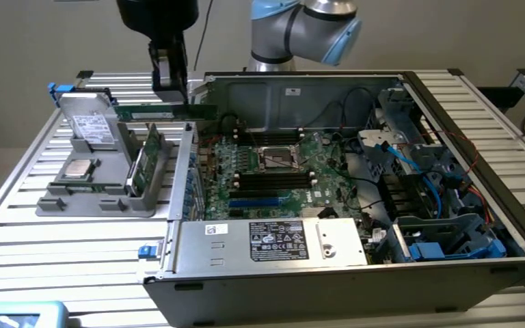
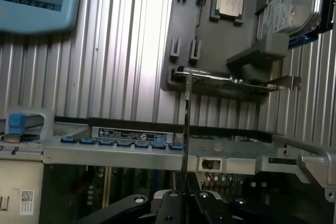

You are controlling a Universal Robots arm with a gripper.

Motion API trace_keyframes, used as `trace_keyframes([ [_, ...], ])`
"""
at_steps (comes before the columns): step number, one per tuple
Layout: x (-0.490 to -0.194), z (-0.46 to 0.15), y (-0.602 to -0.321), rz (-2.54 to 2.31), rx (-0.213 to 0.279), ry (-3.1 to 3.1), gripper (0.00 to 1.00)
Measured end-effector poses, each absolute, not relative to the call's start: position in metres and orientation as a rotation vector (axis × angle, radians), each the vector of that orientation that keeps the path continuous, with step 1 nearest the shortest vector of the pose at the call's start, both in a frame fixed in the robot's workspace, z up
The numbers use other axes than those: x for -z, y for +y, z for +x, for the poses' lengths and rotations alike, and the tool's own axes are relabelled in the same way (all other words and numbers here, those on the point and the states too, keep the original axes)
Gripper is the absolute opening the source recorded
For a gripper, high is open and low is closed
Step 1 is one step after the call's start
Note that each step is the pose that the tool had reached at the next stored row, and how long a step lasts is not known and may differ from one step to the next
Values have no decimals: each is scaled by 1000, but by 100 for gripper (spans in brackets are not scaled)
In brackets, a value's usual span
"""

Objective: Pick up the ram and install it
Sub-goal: 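Pick up the ram and move it above insertion slot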

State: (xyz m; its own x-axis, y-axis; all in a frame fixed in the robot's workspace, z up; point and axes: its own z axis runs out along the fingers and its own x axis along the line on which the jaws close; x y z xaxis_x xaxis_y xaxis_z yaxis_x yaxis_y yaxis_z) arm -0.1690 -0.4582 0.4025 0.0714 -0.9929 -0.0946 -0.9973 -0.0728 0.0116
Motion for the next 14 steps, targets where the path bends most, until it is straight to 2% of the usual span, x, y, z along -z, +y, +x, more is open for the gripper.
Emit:
trace_keyframes([
  [14, -400, -115, -458, -2274, -71, 2115, 14],
])
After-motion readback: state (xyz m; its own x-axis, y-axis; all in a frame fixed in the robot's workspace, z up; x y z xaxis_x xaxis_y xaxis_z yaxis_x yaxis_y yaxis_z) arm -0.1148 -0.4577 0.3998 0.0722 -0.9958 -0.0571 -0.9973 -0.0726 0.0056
